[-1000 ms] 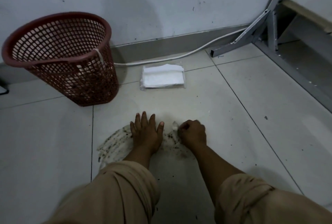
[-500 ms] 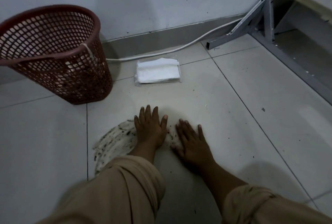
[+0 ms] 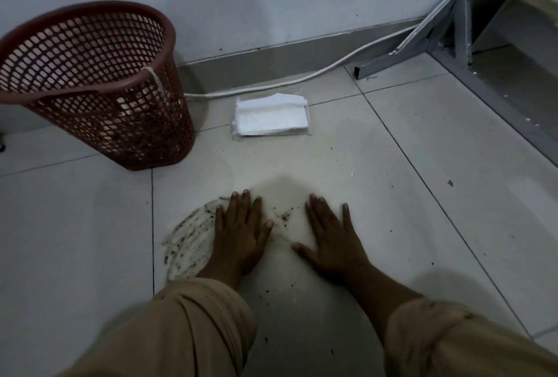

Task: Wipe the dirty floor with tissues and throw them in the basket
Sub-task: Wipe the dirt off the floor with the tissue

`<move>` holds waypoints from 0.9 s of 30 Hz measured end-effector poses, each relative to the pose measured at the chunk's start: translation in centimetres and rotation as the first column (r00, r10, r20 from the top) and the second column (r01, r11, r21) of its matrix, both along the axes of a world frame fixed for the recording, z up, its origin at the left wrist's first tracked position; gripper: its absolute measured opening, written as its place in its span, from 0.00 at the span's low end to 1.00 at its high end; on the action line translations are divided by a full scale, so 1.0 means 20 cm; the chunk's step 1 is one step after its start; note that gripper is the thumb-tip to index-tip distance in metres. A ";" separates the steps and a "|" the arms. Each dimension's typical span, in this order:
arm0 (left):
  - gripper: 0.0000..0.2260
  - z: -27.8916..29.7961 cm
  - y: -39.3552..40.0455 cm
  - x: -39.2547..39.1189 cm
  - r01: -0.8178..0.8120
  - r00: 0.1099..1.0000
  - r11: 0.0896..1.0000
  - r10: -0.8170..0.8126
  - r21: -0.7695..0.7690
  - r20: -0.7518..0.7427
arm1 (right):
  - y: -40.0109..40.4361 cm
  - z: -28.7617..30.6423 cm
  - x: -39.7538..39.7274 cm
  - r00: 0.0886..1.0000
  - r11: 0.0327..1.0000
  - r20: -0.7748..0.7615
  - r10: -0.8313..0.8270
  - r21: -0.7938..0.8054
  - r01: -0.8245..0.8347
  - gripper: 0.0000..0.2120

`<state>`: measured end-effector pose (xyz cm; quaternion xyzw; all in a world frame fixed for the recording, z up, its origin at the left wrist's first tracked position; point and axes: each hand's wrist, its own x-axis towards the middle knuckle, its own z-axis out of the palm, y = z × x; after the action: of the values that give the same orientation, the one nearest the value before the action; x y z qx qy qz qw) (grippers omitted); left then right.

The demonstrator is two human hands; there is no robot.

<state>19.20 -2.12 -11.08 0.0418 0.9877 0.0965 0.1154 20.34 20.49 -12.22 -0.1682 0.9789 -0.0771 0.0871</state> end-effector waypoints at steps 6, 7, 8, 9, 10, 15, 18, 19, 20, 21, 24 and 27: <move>0.31 0.00 -0.07 0.03 -0.078 0.996 0.997 0.079 0.025 -0.040 | -0.30 0.02 -0.04 0.980 0.982 0.047 0.191 -0.017 -0.191 0.37; 0.31 0.00 -0.08 0.03 -0.077 0.996 0.997 0.077 0.019 -0.042 | -0.27 0.00 0.01 0.966 0.967 0.039 0.255 -0.024 -0.255 0.37; 0.31 0.00 -0.09 0.03 -0.069 0.997 0.998 0.069 0.006 -0.044 | -0.21 -0.01 0.04 0.948 0.949 0.030 0.316 -0.026 -0.315 0.36; 0.31 -0.01 -0.10 0.04 -0.057 0.998 0.998 0.057 -0.007 -0.042 | -0.13 -0.01 0.06 0.931 0.931 0.019 0.364 -0.022 -0.363 0.36; 0.31 -0.02 -0.10 0.04 -0.045 0.998 0.999 0.045 -0.016 -0.034 | -0.06 -0.01 0.07 0.923 0.923 0.004 0.384 -0.006 -0.384 0.36; 0.29 -0.01 -0.04 0.01 -0.029 0.999 0.999 0.030 0.045 -0.028 | -0.04 0.03 -0.06 0.993 0.992 0.031 0.118 0.042 -0.119 0.40; 0.29 0.01 -0.03 -0.02 -0.027 0.998 0.998 0.030 0.057 -0.049 | -0.21 0.05 -0.05 0.987 0.989 0.056 0.148 0.011 -0.149 0.41; 0.29 0.01 -0.02 -0.02 -0.025 0.999 0.999 0.027 0.049 -0.046 | -0.23 0.05 0.00 0.975 0.977 0.058 0.214 0.005 -0.214 0.41; 0.28 0.00 -0.02 -0.01 -0.019 0.999 0.999 0.020 0.037 -0.038 | -0.22 0.04 0.05 0.958 0.960 0.061 0.281 -0.011 -0.281 0.41; 0.28 0.00 -0.01 -0.01 -0.007 1.000 1.000 0.008 0.025 -0.030 | -0.18 0.03 0.10 0.940 0.942 0.060 0.336 -0.033 -0.334 0.41; 0.29 -0.01 0.02 0.00 0.053 0.999 0.998 -0.053 0.017 0.002 | 0.03 0.00 0.22 0.924 0.924 0.037 0.381 -0.046 -0.379 0.40; 0.30 -0.01 0.06 -0.02 0.092 0.996 0.996 -0.092 0.018 0.009 | 0.17 0.00 0.20 0.985 0.985 0.004 0.170 0.021 -0.170 0.40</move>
<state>18.90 -0.84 -11.33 0.0876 0.9833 0.0999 0.1240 24.27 23.94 -12.14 -0.2500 0.9616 -0.0593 0.0964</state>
